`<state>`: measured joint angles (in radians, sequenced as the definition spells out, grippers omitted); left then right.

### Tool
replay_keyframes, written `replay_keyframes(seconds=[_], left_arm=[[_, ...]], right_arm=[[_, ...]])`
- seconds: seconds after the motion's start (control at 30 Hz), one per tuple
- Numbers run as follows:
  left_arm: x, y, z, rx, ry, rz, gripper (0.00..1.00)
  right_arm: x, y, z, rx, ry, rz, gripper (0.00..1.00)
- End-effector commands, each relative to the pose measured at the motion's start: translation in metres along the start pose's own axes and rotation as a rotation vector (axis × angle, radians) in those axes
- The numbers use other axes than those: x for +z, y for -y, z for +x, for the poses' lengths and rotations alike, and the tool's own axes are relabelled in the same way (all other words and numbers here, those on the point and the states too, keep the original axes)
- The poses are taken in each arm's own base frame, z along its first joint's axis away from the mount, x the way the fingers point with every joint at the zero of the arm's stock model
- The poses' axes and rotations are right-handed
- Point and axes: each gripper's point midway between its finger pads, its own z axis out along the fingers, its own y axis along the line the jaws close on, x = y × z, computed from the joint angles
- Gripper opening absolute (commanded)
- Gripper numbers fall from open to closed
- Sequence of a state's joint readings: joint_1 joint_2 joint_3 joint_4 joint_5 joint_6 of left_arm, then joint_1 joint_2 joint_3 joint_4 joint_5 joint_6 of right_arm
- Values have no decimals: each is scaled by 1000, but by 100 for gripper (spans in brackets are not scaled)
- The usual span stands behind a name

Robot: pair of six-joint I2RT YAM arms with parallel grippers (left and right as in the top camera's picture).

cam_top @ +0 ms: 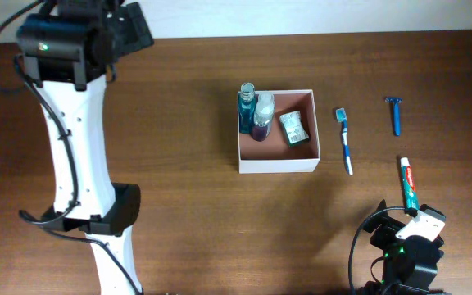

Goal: Pack container

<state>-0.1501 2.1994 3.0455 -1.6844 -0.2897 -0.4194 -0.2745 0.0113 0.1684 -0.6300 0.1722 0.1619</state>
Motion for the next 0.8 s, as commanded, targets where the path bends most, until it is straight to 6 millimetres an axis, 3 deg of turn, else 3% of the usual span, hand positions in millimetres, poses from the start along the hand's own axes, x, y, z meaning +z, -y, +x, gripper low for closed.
replay_keyframes(seconds=[0.0, 0.3, 0.77], left_arm=[[6, -18, -3, -1, -6, -45, 99], [6, -65, -20, -23, 55, -229, 99], [7, -68, -20, -28, 55, -234, 99]], right_arm=[[-4, 4, -8, 19, 21, 20, 98], [-4, 4, -8, 19, 21, 20, 98], [-4, 4, -8, 19, 21, 20, 98]])
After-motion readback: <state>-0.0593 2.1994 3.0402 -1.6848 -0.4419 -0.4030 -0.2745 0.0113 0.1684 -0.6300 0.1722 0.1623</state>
